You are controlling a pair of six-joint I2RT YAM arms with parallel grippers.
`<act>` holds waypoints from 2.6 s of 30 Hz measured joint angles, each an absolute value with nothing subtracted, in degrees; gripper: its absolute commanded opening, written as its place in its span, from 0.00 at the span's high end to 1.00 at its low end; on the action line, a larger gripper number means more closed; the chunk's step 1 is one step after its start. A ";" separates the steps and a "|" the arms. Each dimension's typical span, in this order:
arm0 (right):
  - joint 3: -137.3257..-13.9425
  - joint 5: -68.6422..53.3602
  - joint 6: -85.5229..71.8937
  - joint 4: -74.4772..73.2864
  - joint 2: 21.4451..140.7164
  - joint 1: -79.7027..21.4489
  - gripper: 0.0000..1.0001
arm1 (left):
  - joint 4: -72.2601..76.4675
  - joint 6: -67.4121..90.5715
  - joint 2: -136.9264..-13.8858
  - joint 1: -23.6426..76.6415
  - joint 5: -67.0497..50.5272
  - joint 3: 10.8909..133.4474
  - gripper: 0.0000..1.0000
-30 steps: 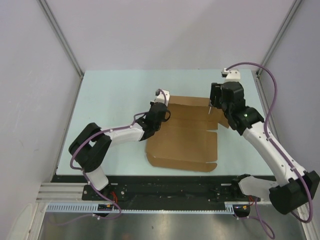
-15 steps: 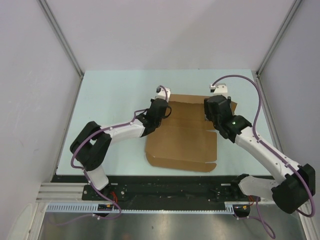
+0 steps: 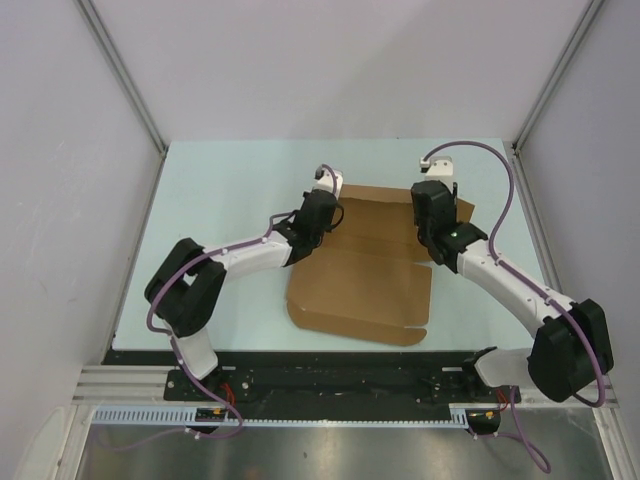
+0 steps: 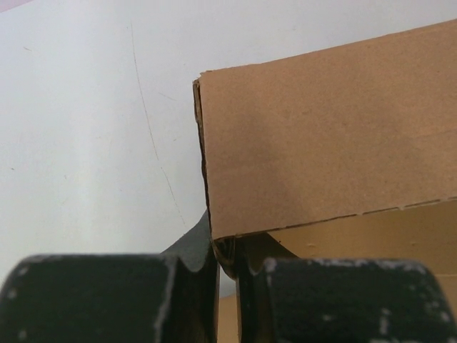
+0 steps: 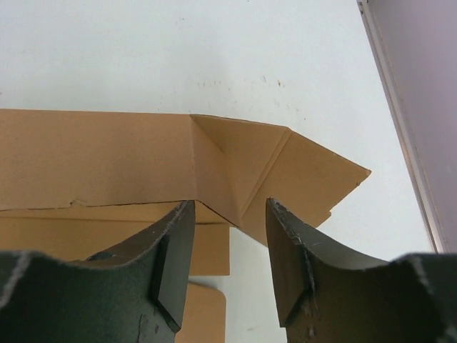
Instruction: Fold the paper box
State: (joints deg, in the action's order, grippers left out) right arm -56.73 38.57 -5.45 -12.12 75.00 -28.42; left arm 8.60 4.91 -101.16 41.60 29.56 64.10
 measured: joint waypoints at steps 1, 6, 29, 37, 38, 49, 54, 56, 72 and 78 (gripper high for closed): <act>-56.64 38.54 -5.48 -11.60 75.42 -28.12 0.56 | 8.25 4.86 -101.32 41.54 29.47 64.45 1.00; -56.25 37.98 -5.80 -9.91 77.91 -27.38 0.73 | 7.53 4.47 -102.00 41.30 29.12 65.56 1.00; -51.66 22.76 -26.81 -5.54 75.77 -22.74 0.99 | 10.35 5.06 -100.71 41.23 28.80 62.72 1.00; -48.40 16.21 -35.22 -1.63 73.63 -21.04 0.71 | 10.59 5.65 -100.38 41.21 29.85 62.17 1.00; -48.25 15.68 -35.73 -1.83 73.36 -21.02 0.57 | 10.57 5.82 -100.38 41.21 29.93 62.15 1.00; -46.83 19.53 -32.58 -14.00 60.10 -21.52 0.38 | 10.04 7.70 -100.18 41.21 30.55 62.00 1.00; -45.23 22.31 -32.27 -16.34 56.66 -21.52 0.40 | 7.68 9.10 -99.96 41.21 30.48 62.67 1.00; -43.48 22.72 -32.91 -16.97 57.41 -21.52 0.41 | 6.02 9.61 -99.96 41.21 30.37 63.37 1.00; -34.00 21.23 -40.56 -13.34 68.16 -18.24 0.43 | 1.78 11.62 -98.83 41.23 29.56 63.59 1.00; -30.39 18.00 -42.33 -7.07 70.81 -15.62 0.43 | 0.03 11.57 -99.13 41.23 29.19 64.77 1.00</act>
State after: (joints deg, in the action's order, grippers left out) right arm -30.39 18.00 -42.33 -7.07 70.81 -15.62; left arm 0.03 11.57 -99.13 41.23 29.19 64.77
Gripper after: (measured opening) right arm 0.576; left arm 0.109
